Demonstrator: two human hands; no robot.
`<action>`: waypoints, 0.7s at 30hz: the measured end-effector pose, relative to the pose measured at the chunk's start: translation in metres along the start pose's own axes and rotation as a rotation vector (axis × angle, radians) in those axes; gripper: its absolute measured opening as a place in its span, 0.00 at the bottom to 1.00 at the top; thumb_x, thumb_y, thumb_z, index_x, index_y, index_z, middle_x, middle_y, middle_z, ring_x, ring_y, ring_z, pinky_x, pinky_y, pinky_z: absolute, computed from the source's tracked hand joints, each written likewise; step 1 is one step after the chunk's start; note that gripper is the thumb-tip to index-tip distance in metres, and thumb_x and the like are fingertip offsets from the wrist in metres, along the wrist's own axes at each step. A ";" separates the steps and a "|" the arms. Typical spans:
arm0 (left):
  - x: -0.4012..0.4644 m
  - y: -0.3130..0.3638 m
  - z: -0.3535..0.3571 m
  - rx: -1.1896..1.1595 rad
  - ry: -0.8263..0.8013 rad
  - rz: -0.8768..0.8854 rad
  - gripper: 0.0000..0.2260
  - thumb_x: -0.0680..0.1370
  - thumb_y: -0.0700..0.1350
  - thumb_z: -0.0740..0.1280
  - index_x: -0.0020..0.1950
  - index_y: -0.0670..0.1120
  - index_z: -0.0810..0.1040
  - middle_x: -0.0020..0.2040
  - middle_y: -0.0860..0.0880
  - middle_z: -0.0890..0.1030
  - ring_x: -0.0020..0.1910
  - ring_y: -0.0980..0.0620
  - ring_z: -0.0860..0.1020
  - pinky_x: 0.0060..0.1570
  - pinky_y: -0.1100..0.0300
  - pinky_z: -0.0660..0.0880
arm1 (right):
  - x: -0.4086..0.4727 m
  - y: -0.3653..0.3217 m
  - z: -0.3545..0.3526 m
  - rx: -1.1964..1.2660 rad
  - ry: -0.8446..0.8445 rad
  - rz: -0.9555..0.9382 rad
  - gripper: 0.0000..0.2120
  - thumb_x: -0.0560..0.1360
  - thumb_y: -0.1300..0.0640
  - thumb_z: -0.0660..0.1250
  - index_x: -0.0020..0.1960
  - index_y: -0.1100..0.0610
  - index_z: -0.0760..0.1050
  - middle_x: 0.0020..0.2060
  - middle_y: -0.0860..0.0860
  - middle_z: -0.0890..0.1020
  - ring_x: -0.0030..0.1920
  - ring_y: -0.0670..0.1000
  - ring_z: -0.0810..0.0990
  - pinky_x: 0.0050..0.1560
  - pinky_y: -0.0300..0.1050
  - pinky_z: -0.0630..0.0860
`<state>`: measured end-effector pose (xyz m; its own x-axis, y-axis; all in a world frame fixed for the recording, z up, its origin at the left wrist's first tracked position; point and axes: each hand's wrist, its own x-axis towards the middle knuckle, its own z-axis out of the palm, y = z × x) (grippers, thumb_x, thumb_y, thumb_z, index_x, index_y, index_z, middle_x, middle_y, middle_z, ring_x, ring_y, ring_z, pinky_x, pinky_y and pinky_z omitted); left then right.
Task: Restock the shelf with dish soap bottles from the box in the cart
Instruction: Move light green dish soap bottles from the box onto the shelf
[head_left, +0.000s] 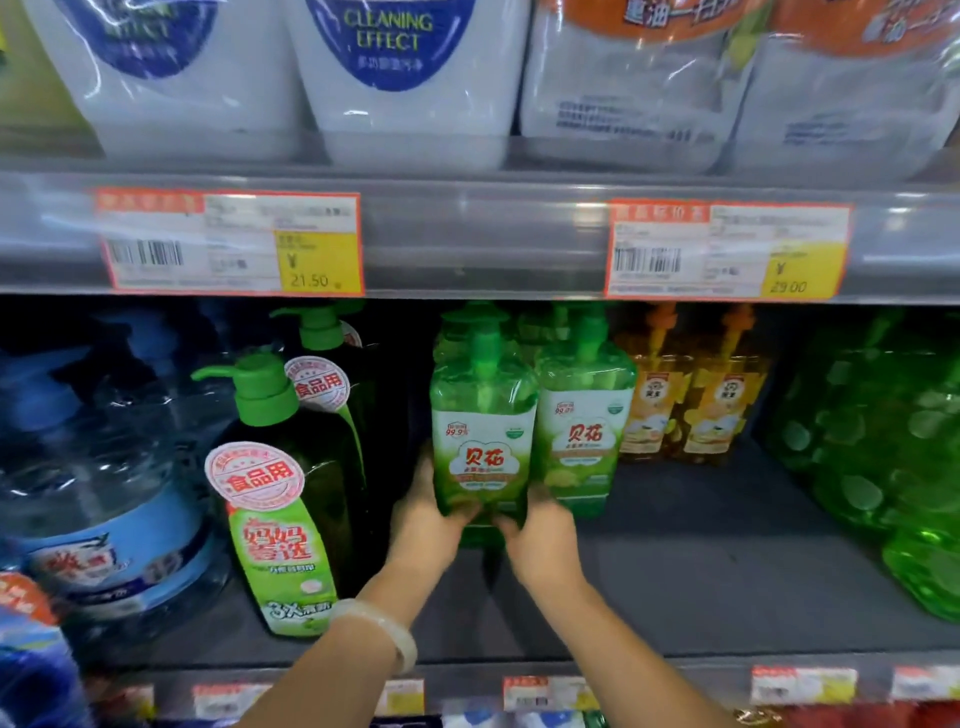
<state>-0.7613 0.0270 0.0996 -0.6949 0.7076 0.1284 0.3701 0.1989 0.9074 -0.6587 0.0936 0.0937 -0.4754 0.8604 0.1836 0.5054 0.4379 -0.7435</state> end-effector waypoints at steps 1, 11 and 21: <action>0.002 0.000 0.001 -0.001 0.003 -0.006 0.35 0.70 0.38 0.73 0.73 0.49 0.61 0.60 0.46 0.79 0.59 0.45 0.77 0.58 0.57 0.73 | 0.002 0.000 0.000 -0.015 0.004 0.016 0.16 0.74 0.61 0.68 0.61 0.63 0.73 0.57 0.58 0.80 0.58 0.57 0.77 0.55 0.44 0.72; 0.012 -0.002 0.006 0.033 0.017 -0.020 0.29 0.71 0.39 0.72 0.69 0.47 0.66 0.58 0.46 0.80 0.56 0.45 0.78 0.49 0.62 0.71 | 0.009 0.000 0.006 -0.127 0.011 0.096 0.15 0.76 0.55 0.66 0.58 0.61 0.72 0.54 0.58 0.79 0.56 0.58 0.77 0.50 0.48 0.76; 0.013 0.001 0.011 0.053 0.040 -0.017 0.28 0.71 0.40 0.73 0.69 0.46 0.66 0.59 0.45 0.79 0.57 0.43 0.78 0.50 0.60 0.71 | 0.011 0.011 -0.008 -0.184 0.040 0.175 0.16 0.72 0.44 0.68 0.50 0.57 0.75 0.49 0.53 0.81 0.52 0.55 0.79 0.42 0.41 0.69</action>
<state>-0.7632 0.0440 0.0982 -0.7253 0.6761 0.1296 0.3892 0.2474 0.8873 -0.6528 0.1101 0.0925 -0.3419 0.9354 0.0902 0.7019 0.3180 -0.6373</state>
